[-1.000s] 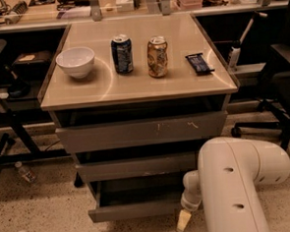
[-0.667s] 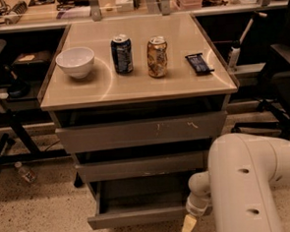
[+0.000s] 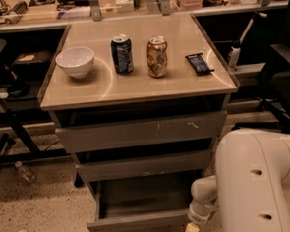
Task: Open bottom drawer
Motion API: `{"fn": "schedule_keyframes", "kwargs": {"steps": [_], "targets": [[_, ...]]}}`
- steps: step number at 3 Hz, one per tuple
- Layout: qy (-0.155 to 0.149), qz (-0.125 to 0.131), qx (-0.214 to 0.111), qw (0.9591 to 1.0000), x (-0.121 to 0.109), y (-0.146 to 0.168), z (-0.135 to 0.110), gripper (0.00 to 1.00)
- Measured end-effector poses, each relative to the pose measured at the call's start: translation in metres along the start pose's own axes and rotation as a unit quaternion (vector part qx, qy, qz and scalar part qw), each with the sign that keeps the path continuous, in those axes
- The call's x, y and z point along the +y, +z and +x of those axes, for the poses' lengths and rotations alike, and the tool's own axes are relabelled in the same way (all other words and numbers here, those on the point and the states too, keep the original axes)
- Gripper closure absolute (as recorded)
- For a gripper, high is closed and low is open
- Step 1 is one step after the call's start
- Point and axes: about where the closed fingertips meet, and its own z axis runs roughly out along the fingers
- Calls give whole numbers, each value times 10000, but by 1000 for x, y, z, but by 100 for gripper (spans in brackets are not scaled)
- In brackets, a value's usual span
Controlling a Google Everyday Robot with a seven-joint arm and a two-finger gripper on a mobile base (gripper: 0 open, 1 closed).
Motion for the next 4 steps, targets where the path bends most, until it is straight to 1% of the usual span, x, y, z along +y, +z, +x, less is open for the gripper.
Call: {"fn": "schedule_keyframes", "kwargs": {"steps": [1,2,3,4], "targets": [[-63,50,-59,10000,-1,-2,-4,0],[-293,144,-53,9995,-17,-1,-29,0],[-481,-9,38,9988,-30,17,-50,0],[-538,-96,214,9983,-40,35,-55,0]]}}
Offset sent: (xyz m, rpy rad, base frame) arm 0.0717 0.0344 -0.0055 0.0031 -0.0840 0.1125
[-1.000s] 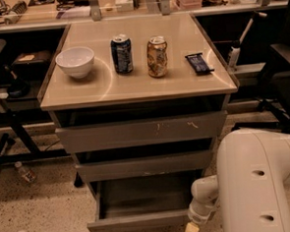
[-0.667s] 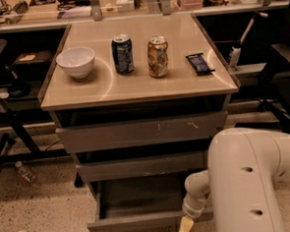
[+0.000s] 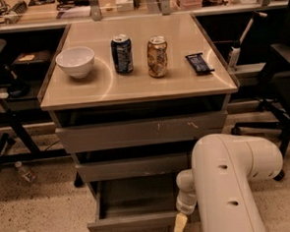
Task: Open bottom drawer
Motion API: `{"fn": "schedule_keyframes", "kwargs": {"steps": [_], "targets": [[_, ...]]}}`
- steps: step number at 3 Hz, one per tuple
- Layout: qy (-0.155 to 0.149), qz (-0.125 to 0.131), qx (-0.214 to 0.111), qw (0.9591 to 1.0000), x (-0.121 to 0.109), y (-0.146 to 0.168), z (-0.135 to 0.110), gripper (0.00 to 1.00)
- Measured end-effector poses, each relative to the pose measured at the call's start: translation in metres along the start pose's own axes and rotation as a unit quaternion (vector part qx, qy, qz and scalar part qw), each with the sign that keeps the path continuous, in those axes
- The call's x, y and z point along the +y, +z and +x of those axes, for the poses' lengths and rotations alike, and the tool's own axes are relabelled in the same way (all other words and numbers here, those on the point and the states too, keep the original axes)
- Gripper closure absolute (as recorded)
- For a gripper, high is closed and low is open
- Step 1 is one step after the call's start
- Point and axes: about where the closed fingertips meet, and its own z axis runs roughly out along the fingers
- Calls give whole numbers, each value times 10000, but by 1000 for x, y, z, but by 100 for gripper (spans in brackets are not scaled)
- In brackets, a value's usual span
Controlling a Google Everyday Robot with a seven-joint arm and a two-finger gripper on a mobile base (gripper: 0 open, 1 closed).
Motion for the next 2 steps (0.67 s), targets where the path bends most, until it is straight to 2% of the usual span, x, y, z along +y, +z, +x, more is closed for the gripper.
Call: {"fn": "schedule_keyframes", "kwargs": {"steps": [1,2], "targets": [[65,-219,175,9996,2,11,8,0],[261,-357,298,9986,14,8,20,0]]}}
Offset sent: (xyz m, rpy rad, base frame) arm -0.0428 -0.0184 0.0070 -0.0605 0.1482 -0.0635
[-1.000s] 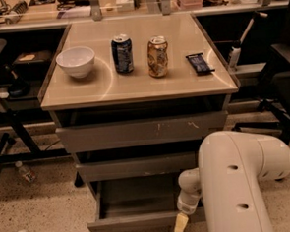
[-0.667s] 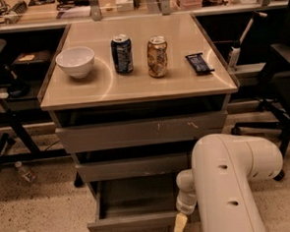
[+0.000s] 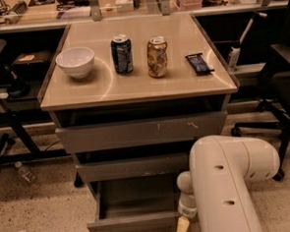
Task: Open bottom drawer
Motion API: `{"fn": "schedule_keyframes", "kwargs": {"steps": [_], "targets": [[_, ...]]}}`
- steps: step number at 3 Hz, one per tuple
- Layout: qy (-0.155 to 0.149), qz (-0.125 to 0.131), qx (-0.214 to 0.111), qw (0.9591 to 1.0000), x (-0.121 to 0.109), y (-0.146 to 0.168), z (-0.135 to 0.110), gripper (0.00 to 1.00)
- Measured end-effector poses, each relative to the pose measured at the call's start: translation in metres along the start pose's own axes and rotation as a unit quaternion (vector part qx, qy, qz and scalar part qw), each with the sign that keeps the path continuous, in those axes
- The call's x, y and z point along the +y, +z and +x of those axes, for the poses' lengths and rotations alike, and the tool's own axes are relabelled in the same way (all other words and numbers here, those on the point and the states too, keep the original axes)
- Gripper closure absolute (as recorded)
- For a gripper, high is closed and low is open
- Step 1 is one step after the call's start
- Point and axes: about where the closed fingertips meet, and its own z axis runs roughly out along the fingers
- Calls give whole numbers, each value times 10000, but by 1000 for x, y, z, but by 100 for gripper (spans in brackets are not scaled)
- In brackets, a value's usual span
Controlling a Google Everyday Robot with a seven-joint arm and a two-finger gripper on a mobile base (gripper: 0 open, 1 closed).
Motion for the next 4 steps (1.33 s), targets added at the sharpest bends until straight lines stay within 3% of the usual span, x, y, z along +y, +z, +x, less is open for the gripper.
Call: {"fn": "schedule_keyframes", "kwargs": {"steps": [2,3,4], "targets": [[422,-458,26,9981,38,-3,27,0],[402,-462,69,9981,38,-1,28,0],[437,-621,243,9968,49,9,39,0]]}}
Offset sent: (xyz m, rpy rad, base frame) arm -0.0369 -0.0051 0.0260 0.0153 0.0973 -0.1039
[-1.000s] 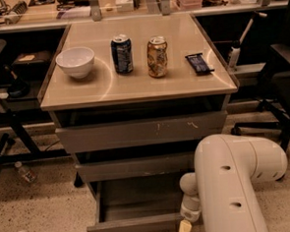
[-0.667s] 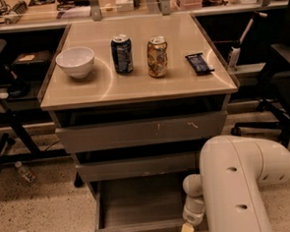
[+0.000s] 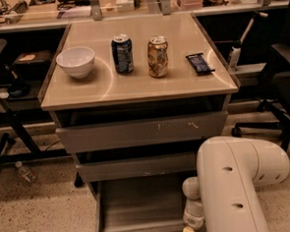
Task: Open bottom drawer
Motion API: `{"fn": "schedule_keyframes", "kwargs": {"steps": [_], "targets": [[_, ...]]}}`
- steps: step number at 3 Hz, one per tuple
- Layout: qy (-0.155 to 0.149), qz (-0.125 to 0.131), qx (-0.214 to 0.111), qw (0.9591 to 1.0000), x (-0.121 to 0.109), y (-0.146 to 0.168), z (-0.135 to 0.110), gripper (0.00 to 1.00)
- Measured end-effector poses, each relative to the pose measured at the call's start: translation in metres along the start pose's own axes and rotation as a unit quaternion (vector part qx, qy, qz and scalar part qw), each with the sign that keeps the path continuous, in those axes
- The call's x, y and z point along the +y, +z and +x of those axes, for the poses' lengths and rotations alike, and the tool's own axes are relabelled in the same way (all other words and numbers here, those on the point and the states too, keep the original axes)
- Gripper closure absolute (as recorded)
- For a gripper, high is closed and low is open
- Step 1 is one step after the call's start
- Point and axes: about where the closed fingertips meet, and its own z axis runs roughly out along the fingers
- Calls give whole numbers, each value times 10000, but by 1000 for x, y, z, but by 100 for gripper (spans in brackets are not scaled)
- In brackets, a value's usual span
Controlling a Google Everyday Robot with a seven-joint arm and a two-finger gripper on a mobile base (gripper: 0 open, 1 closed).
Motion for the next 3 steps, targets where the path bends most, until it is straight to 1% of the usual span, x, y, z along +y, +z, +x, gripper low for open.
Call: {"fn": "schedule_keyframes", "kwargs": {"steps": [1,2,3], "targets": [[0,0,0,10000,1,-1,0,0],[117,-150,161,9997,23,17,24,0],[117,-150,161,9997,22,16,22,0]]}}
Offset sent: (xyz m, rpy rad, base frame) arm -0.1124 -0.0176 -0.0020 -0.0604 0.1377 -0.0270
